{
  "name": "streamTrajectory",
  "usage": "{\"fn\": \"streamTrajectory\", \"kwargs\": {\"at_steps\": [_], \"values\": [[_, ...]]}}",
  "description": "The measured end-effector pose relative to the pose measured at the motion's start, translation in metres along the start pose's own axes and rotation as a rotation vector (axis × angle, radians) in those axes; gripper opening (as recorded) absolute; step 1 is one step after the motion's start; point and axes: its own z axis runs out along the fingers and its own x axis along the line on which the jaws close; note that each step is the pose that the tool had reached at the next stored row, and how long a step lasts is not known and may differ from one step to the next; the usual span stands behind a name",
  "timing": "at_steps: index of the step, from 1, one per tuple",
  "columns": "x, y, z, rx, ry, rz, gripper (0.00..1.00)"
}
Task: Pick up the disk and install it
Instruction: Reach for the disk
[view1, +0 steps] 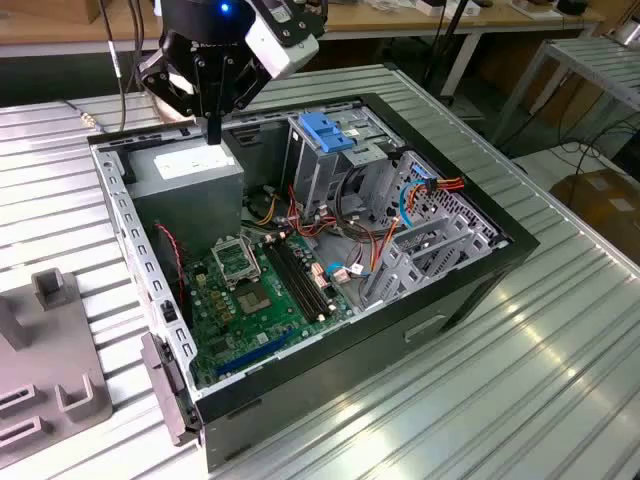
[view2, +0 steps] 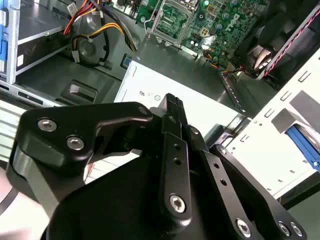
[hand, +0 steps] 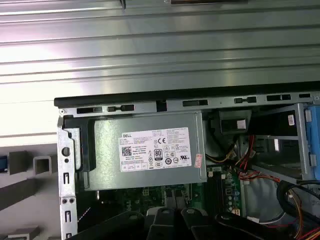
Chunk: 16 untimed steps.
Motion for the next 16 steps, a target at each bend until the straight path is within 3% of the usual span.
{"fn": "streamTrajectory", "kwargs": {"at_steps": [16], "values": [[0.0108, -0.0008, -0.0003, 0.0, 0.0, 0.0, 0.1]]}}
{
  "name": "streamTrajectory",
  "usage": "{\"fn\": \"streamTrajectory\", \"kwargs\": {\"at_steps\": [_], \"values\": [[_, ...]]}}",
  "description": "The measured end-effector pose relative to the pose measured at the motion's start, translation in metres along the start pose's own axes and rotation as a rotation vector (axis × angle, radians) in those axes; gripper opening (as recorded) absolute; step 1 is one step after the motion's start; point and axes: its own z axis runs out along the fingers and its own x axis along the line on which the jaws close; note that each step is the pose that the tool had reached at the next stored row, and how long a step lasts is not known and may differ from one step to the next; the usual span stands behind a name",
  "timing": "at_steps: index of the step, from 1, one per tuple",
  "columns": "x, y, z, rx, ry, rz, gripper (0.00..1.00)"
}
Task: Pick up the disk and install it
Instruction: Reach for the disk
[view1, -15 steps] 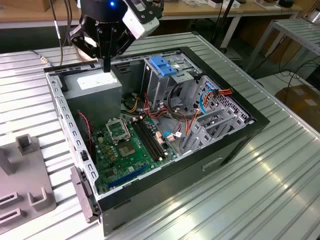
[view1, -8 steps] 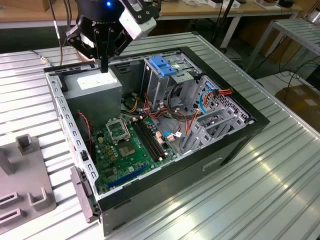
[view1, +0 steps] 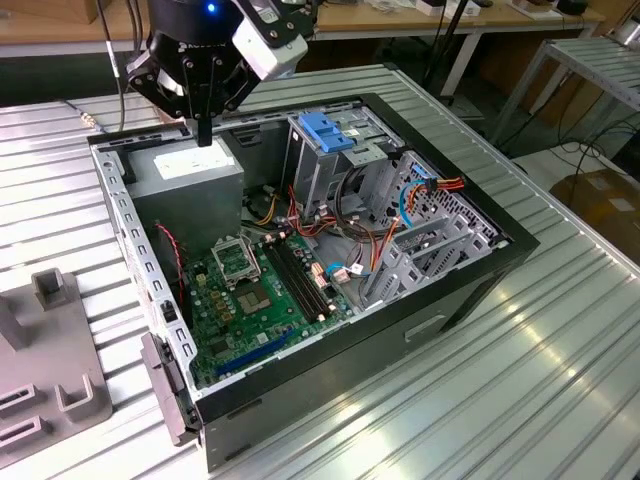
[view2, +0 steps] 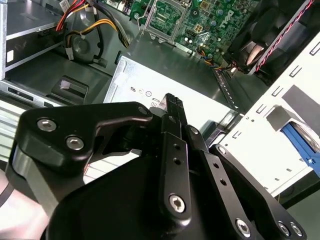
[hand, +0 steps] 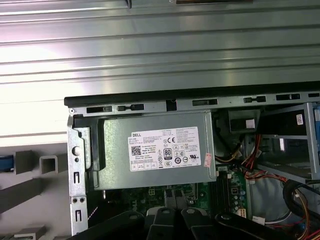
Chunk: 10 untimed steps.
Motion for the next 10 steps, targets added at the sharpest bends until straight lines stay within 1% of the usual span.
{"fn": "streamTrajectory", "kwargs": {"at_steps": [10], "values": [[0.0062, -0.0005, -0.0002, 0.0, 0.0, 0.0, 0.1]]}}
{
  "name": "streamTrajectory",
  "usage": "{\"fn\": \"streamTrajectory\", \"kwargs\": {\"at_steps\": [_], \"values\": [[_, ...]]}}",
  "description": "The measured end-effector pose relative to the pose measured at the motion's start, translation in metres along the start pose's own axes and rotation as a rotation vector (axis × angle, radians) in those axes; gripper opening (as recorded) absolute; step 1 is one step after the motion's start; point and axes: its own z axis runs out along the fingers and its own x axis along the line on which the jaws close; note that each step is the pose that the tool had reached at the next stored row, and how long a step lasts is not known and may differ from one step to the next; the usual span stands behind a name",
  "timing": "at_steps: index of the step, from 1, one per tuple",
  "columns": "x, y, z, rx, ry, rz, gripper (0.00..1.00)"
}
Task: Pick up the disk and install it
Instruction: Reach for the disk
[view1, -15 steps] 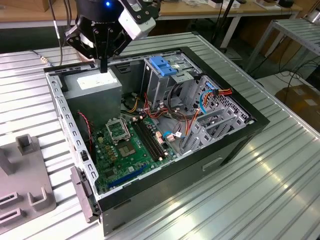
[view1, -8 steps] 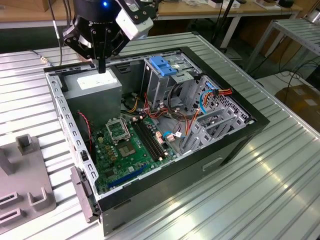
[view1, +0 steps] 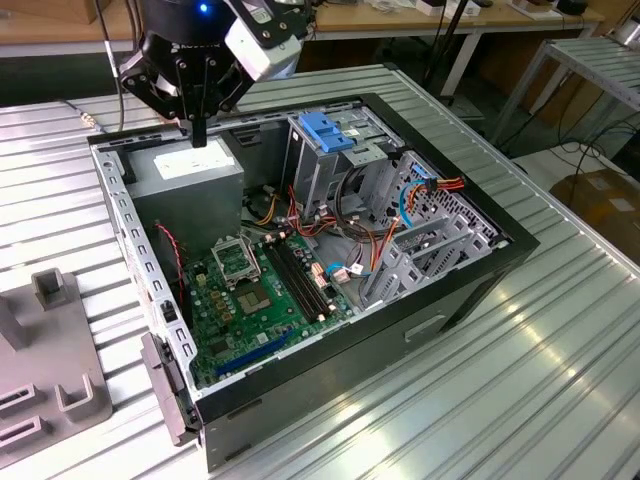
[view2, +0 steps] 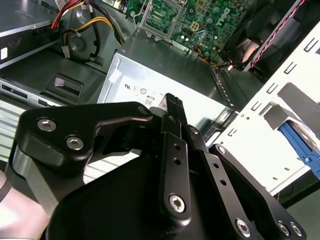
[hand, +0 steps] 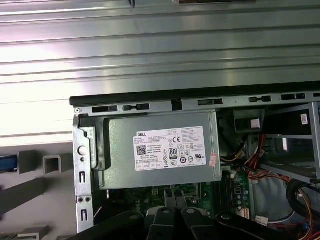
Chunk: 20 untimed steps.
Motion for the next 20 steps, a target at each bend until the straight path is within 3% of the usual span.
{"fn": "streamTrajectory", "kwargs": {"at_steps": [20], "values": [[0.0123, -0.0009, -0.0003, 0.0, 0.0, 0.0, 0.1]]}}
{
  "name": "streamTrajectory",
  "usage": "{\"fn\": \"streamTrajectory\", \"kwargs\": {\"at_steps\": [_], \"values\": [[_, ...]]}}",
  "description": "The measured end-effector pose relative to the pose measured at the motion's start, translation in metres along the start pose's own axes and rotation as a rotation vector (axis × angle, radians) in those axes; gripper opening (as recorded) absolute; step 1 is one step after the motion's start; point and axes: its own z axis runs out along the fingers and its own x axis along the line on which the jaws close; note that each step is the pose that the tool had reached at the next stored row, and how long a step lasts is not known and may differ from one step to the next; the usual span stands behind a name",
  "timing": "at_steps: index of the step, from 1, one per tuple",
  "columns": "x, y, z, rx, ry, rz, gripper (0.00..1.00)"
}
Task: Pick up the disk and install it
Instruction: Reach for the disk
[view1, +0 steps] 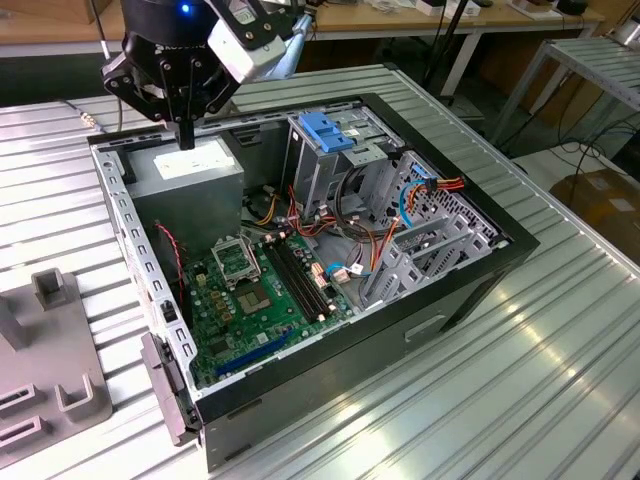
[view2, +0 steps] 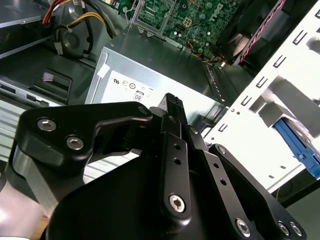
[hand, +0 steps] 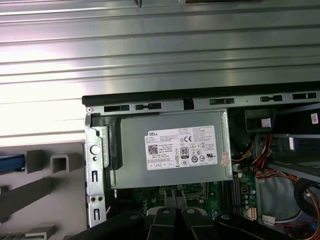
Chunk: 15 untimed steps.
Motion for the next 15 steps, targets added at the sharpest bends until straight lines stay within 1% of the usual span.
{"fn": "streamTrajectory", "kwargs": {"at_steps": [15], "values": [[0.0076, -0.0006, -0.0002, 0.0, 0.0, 0.0, 0.1]]}}
